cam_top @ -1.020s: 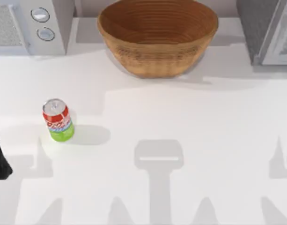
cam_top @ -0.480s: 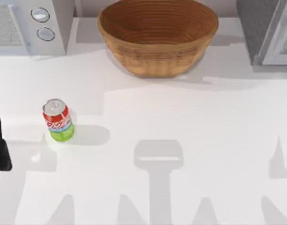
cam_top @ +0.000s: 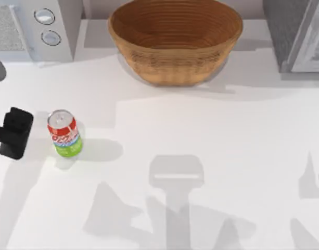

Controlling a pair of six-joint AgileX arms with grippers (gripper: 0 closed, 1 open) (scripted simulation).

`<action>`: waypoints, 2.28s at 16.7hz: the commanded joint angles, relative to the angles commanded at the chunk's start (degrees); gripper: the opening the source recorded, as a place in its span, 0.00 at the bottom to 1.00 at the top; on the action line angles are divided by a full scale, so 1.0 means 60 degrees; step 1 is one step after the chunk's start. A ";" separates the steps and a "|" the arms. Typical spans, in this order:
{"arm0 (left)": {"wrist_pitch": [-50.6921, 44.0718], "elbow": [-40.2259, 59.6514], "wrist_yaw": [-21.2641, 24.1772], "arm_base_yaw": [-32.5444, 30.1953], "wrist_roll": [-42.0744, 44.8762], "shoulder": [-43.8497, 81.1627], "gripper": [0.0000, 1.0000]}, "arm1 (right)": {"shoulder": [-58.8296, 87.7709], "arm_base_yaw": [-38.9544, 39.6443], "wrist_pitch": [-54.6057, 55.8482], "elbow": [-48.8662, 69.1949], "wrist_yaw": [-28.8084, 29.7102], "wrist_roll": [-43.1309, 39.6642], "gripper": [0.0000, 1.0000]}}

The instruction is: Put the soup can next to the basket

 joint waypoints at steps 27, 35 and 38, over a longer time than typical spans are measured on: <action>-0.4321 0.6788 0.0004 -0.1328 0.2622 1.0136 1.00 | 0.0000 0.0000 0.0000 0.0000 0.0000 0.0000 1.00; -0.4035 0.6530 0.0004 -0.1330 0.2627 1.0233 0.77 | 0.0000 0.0000 0.0000 0.0000 0.0000 0.0000 1.00; -0.4035 0.6530 0.0004 -0.1330 0.2627 1.0233 0.55 | 0.0000 0.0000 0.0000 0.0000 0.0000 0.0000 1.00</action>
